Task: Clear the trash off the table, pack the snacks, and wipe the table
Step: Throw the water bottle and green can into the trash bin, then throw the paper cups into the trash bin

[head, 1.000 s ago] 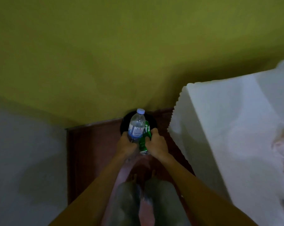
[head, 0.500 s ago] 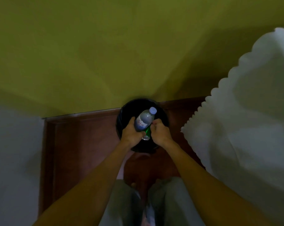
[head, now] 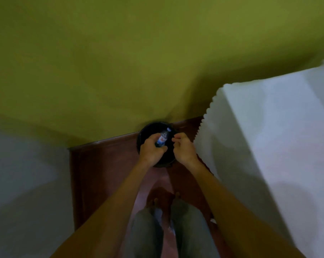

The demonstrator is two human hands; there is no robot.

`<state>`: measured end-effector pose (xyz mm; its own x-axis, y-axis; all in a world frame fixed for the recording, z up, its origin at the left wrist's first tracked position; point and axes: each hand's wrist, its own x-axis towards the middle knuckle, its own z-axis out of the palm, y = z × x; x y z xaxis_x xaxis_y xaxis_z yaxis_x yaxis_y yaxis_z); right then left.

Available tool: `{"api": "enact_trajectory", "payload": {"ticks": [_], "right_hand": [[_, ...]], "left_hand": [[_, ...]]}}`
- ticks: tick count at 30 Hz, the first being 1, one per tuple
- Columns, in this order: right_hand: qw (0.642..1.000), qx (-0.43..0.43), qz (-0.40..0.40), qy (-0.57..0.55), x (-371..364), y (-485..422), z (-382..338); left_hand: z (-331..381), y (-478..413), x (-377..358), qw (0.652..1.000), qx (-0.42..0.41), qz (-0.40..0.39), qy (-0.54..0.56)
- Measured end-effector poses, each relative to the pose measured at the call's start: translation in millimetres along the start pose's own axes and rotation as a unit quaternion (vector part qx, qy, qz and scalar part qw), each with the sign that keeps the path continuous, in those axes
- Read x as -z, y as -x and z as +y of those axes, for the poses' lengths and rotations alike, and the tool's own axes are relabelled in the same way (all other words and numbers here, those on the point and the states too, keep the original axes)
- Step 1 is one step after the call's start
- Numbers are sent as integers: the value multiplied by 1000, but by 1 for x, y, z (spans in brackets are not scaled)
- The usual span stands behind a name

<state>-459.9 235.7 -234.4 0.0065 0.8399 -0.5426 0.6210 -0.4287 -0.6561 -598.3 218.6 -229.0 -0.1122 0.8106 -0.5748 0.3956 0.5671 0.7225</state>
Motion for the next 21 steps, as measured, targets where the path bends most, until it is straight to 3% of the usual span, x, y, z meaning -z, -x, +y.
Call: {"api": "enact_trajectory", "payload": {"ticks": [10, 21], "right_hand": [[989, 54, 124, -61, 108, 128, -67], [951, -35, 287, -108, 219, 228, 15]], "left_hand": [[129, 117, 29, 994, -93, -49, -12], [211, 183, -71, 961, -191, -187, -70]]}}
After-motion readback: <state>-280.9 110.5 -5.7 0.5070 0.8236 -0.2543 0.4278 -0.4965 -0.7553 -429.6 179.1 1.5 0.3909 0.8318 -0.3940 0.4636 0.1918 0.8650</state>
